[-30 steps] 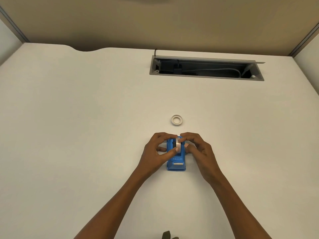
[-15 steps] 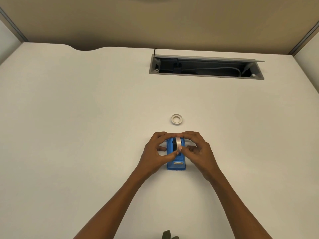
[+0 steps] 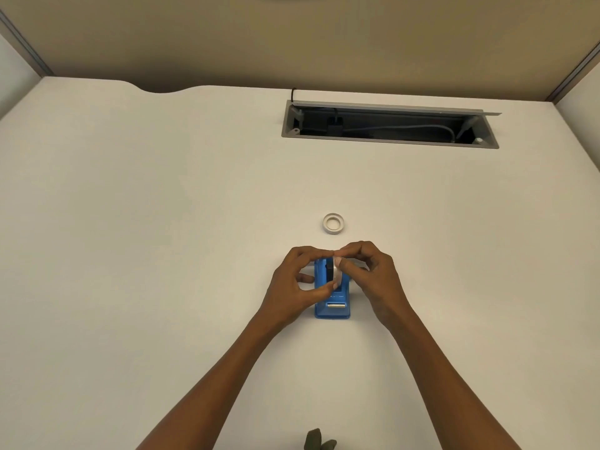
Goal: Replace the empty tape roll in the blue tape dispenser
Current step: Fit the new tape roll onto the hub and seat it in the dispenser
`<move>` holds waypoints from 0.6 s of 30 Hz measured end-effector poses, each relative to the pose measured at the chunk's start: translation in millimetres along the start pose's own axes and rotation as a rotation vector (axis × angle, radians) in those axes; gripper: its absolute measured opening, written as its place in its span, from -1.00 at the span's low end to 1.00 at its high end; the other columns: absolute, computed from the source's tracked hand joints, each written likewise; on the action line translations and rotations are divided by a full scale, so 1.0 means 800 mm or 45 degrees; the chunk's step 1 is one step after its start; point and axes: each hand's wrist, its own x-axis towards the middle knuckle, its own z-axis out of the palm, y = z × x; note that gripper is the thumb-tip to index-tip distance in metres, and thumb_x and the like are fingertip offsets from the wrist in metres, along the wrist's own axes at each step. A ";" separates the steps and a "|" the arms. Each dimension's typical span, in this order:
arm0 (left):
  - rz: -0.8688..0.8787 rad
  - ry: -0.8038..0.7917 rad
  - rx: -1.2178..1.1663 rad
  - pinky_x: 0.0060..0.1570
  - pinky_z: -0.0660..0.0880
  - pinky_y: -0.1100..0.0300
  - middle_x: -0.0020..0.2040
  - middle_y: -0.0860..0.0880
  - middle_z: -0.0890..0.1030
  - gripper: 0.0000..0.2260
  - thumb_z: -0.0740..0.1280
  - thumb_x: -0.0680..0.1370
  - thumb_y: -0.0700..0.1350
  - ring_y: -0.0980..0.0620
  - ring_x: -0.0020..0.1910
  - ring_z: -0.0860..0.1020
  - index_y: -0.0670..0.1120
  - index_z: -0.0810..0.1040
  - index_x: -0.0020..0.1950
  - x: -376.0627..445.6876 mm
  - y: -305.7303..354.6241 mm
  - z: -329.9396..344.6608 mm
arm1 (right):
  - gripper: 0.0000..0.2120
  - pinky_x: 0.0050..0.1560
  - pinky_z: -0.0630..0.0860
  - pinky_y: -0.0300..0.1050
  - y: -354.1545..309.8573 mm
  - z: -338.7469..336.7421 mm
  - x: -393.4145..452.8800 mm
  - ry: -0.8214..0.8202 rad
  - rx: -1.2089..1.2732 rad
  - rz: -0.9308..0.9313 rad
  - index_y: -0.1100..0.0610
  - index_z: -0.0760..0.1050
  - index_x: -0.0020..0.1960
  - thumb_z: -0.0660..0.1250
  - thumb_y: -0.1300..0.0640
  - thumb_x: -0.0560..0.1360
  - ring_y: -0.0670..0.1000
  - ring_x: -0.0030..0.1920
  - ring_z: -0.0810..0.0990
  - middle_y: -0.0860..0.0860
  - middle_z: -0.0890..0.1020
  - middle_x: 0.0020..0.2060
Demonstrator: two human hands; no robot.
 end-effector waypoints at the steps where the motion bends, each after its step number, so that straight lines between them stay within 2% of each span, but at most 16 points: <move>1: -0.003 0.003 -0.003 -0.09 0.54 0.37 0.12 0.18 0.49 -0.59 0.46 0.33 -0.04 0.20 0.08 0.51 0.20 0.46 0.11 0.000 0.000 0.000 | -0.91 -0.04 0.51 -0.26 -0.001 0.000 0.001 0.002 0.004 0.013 0.18 0.58 -0.06 0.39 0.22 0.43 0.03 0.04 0.59 0.12 0.63 -0.02; 4: -0.006 0.009 -0.033 -0.07 0.54 0.34 0.15 0.15 0.51 -0.55 0.47 0.33 -0.05 0.21 0.11 0.50 0.23 0.42 0.14 -0.002 -0.001 0.001 | -0.89 0.02 0.49 -0.22 -0.004 0.000 -0.002 0.008 0.043 0.029 0.17 0.59 -0.04 0.39 0.20 0.44 0.02 0.04 0.60 0.11 0.65 -0.03; 9: 0.024 -0.010 -0.019 -0.06 0.54 0.34 0.13 0.16 0.48 -0.59 0.46 0.33 -0.04 0.20 0.11 0.50 0.23 0.44 0.10 -0.002 0.000 0.001 | -0.85 0.08 0.57 -0.08 -0.003 -0.004 -0.010 0.023 0.076 0.006 0.12 0.60 -0.01 0.39 0.11 0.45 -0.02 0.02 0.62 0.06 0.67 -0.03; 14: 0.002 -0.002 -0.020 -0.09 0.53 0.38 0.12 0.14 0.48 -0.60 0.46 0.32 -0.03 0.21 0.09 0.50 0.14 0.45 0.12 -0.001 -0.001 0.000 | -0.69 -0.03 0.57 -0.29 0.000 -0.010 -0.015 -0.116 -0.028 -0.044 0.10 0.56 0.13 0.42 0.10 0.40 -0.11 0.09 0.57 0.02 0.60 0.09; 18: 0.012 -0.005 -0.012 -0.09 0.52 0.39 0.13 0.09 0.48 -0.58 0.45 0.32 -0.02 0.20 0.10 0.49 0.07 0.46 0.14 0.000 -0.001 0.001 | -0.62 -0.08 0.60 -0.20 0.003 -0.012 -0.015 -0.166 -0.112 -0.104 0.09 0.51 0.15 0.48 0.16 0.36 -0.11 0.08 0.56 0.00 0.57 0.09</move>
